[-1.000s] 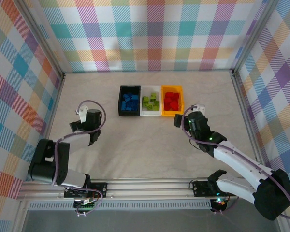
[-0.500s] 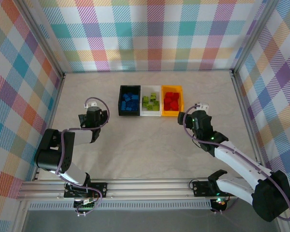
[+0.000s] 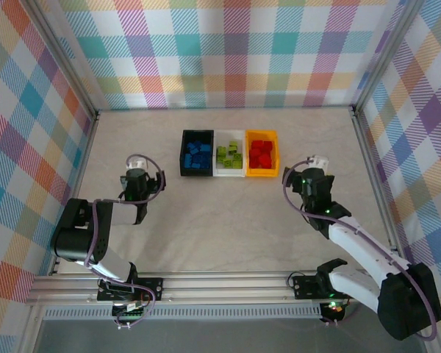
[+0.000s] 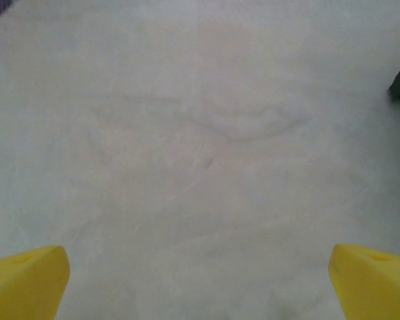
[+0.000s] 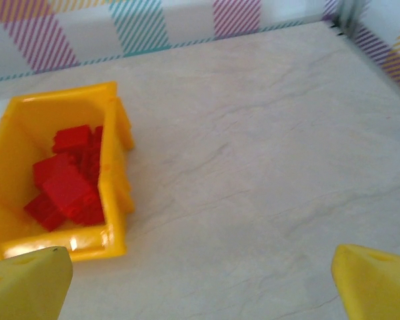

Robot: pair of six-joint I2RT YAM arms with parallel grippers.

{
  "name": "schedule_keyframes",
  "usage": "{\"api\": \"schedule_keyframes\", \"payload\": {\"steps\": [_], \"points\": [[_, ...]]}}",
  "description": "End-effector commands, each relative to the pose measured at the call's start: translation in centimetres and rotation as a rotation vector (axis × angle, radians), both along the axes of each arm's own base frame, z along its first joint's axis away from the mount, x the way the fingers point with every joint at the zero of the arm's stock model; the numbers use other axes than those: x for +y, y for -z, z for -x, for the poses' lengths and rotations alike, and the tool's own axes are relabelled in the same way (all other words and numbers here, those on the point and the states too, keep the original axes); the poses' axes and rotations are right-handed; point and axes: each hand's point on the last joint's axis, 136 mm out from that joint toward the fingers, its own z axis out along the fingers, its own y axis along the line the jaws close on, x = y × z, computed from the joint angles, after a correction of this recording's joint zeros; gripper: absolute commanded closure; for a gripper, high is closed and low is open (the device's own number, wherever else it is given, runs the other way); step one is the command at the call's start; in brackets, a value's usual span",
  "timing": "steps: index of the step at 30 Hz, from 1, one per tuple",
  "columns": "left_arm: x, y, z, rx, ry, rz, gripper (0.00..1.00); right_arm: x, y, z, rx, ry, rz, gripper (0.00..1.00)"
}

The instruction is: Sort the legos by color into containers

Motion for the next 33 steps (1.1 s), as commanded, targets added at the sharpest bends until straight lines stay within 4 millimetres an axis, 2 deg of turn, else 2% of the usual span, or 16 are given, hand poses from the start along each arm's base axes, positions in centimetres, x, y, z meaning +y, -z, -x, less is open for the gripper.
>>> {"api": "schedule_keyframes", "payload": {"steps": [1,5,8,10,12,15,16,18,23,25,26,28,33], "points": [[-0.7,-1.7,-0.9,-0.101,0.047,0.039,0.00,-1.6,-0.6,-1.2,-0.048,0.013,0.072,0.00],[-0.6,-1.6,-0.7,-0.090,0.047,0.039,0.00,-3.5,1.8,-2.5,-0.039,0.018,0.137,0.00],[-0.6,-1.6,-0.7,-0.085,0.048,0.039,0.00,-4.5,4.1,-3.6,-0.060,0.001,0.094,0.00],[-0.7,-1.6,-0.7,-0.085,0.049,0.039,0.00,-5.1,4.5,-4.3,-0.123,-0.002,0.078,0.00],[-0.7,-1.6,-0.7,-0.084,0.049,0.039,0.00,-5.0,4.6,-4.9,-0.121,-0.030,0.077,0.00],[-0.7,-1.6,-0.7,-0.086,0.048,0.039,0.00,-5.3,6.2,-6.2,-0.095,-0.033,0.059,0.00],[-0.6,-1.6,-0.7,-0.085,0.047,0.038,0.00,-4.8,6.9,-6.4,-0.031,-0.065,0.051,0.00],[-0.7,-1.5,-0.7,-0.085,0.048,0.039,0.00,-4.5,7.1,-7.2,-0.015,-0.081,0.056,0.00],[-0.7,-1.6,-0.7,-0.086,0.048,0.039,0.00,-4.4,7.0,-7.0,-0.026,-0.092,0.048,0.00],[-0.7,-1.6,-0.7,-0.086,0.049,0.039,0.00,-3.7,6.9,-6.7,-0.106,-0.136,0.053,0.00],[-0.7,-1.6,-0.7,-0.086,0.048,0.039,0.00,-4.0,7.2,-6.0,-0.150,-0.111,0.075,0.00],[-0.6,-1.6,-0.7,-0.086,0.047,0.039,0.00,-4.4,7.6,-6.2,-0.082,-0.087,0.055,0.00],[-0.7,-1.6,-0.7,-0.086,0.048,0.039,0.00,-4.5,7.6,-6.4,-0.075,-0.089,0.049,0.00]]}}
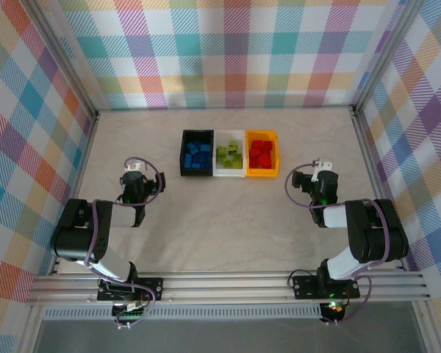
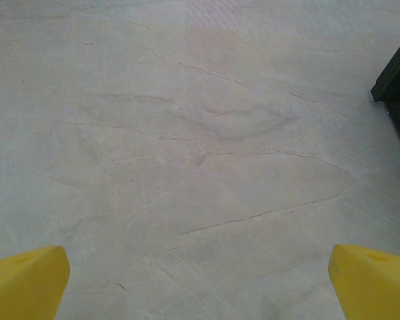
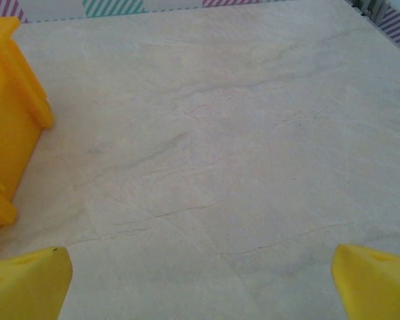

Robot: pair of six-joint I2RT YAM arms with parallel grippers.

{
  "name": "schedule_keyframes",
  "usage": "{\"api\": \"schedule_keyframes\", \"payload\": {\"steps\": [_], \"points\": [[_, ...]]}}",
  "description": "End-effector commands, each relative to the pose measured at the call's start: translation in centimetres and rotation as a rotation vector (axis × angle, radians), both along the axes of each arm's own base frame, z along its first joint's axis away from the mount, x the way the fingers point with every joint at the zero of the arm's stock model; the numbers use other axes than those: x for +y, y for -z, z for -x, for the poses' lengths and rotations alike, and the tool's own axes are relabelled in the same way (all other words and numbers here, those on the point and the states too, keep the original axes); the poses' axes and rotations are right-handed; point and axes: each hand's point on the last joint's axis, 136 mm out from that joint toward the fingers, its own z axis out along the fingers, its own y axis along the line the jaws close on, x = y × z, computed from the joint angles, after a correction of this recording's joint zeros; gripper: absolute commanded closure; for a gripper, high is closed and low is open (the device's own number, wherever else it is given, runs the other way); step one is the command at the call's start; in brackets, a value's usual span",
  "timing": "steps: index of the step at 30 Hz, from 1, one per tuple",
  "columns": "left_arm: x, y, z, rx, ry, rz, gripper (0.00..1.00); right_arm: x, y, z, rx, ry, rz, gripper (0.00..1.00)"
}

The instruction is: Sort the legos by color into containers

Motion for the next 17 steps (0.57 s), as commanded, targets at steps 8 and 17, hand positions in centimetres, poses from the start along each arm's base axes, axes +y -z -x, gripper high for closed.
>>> {"api": "schedule_keyframes", "payload": {"steps": [8,17], "points": [[-0.22,-1.09,-0.48,-0.045,0.013,0.012,0.00,-0.04,-1.72,-0.75,-0.069,-0.003,-0.010,0.00],[-0.21,-1.11,-0.52,-0.046,0.012,0.012,0.00,-0.05,-1.71,-0.74,-0.068,-0.003,-0.010,0.00]]}}
